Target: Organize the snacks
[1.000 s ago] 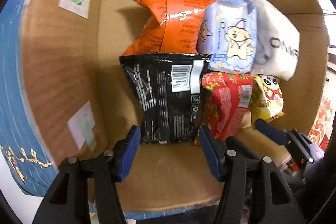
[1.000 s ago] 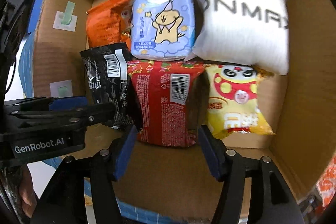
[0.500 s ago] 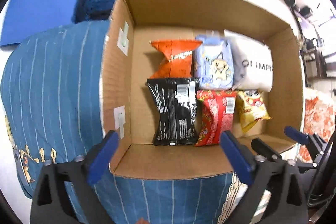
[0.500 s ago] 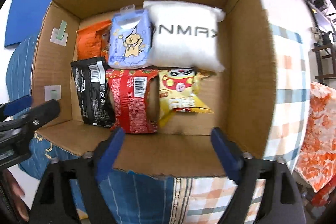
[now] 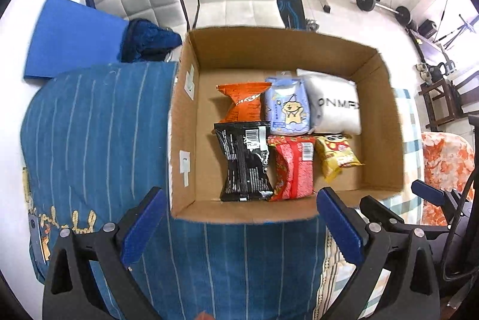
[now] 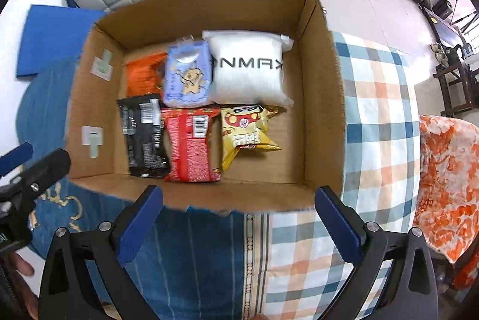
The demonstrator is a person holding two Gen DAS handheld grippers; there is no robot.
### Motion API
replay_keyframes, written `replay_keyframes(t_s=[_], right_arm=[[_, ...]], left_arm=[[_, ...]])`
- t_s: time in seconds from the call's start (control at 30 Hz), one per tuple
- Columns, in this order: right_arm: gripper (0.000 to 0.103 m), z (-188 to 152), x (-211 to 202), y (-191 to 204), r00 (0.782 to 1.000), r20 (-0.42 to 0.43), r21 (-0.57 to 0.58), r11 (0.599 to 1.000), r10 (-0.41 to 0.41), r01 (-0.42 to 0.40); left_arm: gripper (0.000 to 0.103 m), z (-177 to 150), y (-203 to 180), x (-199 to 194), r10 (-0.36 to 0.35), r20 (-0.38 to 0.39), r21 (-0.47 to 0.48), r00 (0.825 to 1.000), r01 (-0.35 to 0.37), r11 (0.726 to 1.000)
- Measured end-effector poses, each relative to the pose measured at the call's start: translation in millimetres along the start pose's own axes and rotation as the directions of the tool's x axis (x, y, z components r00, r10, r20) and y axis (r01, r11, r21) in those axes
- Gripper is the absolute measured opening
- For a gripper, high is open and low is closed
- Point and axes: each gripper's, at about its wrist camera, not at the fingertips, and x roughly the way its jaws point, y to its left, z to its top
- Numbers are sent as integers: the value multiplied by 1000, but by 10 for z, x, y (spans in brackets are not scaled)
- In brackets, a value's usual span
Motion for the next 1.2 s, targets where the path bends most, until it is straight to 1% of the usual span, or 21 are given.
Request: replay_keyframes(t_s=[0.07,0.13,0.2,0.4,0.47,0.53,0.6,0.7,0.8,0.9,1.03,1.2], right_arm=[[103,-96,-188,-28,1000,30,3,1000,2,-3],[103,-216,-404,-46,998,67,7,1000,-17,17],[103,-346,-636,-80,994,111,18,1000,-18,16],[103,-811,-1315,-184,977,215,47,999,-1,-9],[103,-1000,-1540,-181,967,253,49,999,-3,-10],[103,-1151,-1707,-175,962,273,50,999,-3,-11],[103,-1316,-1883,-181,955,296,58,998,10,-29],[103,-1542,-2119,-194,945,325,67,996,36,-62],[103,-1750,-2325,-193,934,354,72,995,42,-72],[103,-1927,-2499,-169,926,375,68,996,32,-62],[103,-2085,-2668,-143,923,381,53,996,49,-75],[103,-2226,-2863,-103,919,390,39,997,49,-69]], left_arm=[[103,-75,-25,-133,1,24,1,1000,-1,1000],[103,-198,-64,-343,5,66,7,998,-5,1000],[103,-302,-93,-516,6,98,11,995,-7,1000],[103,-657,-114,-1204,-21,201,6,979,21,1000],[103,-746,-116,-1373,-31,221,7,975,30,1000],[103,-866,-124,-1576,-35,250,10,968,33,999],[103,-958,-131,-1709,-26,268,15,963,22,1000],[103,-1099,-111,-1897,-38,282,11,959,36,999],[103,-1242,-98,-2062,-26,290,5,957,25,1000],[103,-1391,-106,-2224,-7,313,5,950,6,1000],[103,-1532,-108,-2375,5,333,10,943,-9,1000],[103,-1646,-116,-2507,-5,351,22,936,-3,1000]])
